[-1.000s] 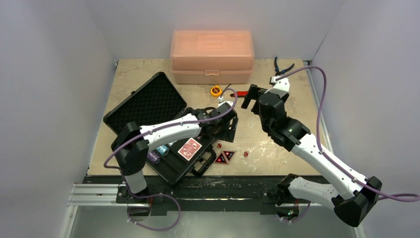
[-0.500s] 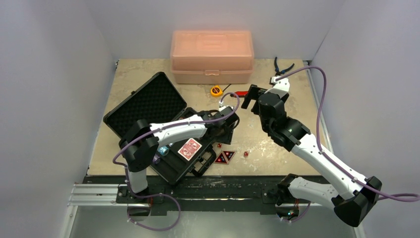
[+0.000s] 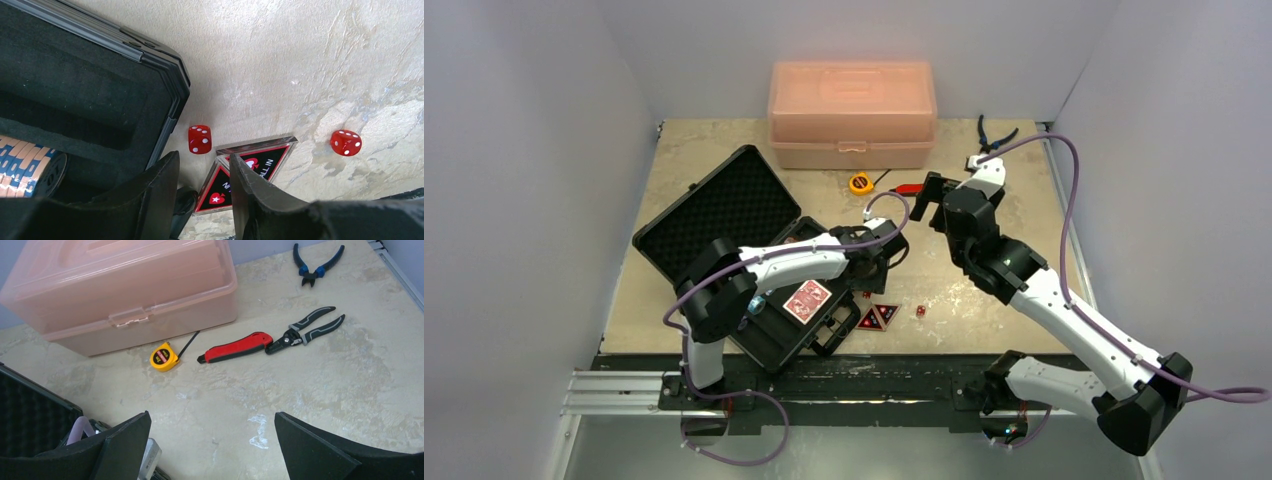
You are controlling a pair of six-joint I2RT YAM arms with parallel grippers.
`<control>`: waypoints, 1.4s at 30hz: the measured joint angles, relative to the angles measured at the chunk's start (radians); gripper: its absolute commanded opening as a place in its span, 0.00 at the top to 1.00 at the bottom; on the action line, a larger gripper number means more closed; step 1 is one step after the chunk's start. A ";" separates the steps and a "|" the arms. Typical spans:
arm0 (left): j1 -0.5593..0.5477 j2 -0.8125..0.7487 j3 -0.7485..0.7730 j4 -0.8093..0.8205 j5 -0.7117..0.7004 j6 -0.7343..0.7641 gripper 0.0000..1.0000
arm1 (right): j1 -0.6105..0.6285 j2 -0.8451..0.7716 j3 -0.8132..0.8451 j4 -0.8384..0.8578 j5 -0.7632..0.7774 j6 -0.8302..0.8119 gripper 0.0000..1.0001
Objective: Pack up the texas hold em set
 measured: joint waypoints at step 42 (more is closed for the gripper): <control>-0.005 0.075 0.034 -0.016 -0.013 -0.031 0.67 | -0.006 0.027 0.000 -0.001 -0.010 0.000 0.01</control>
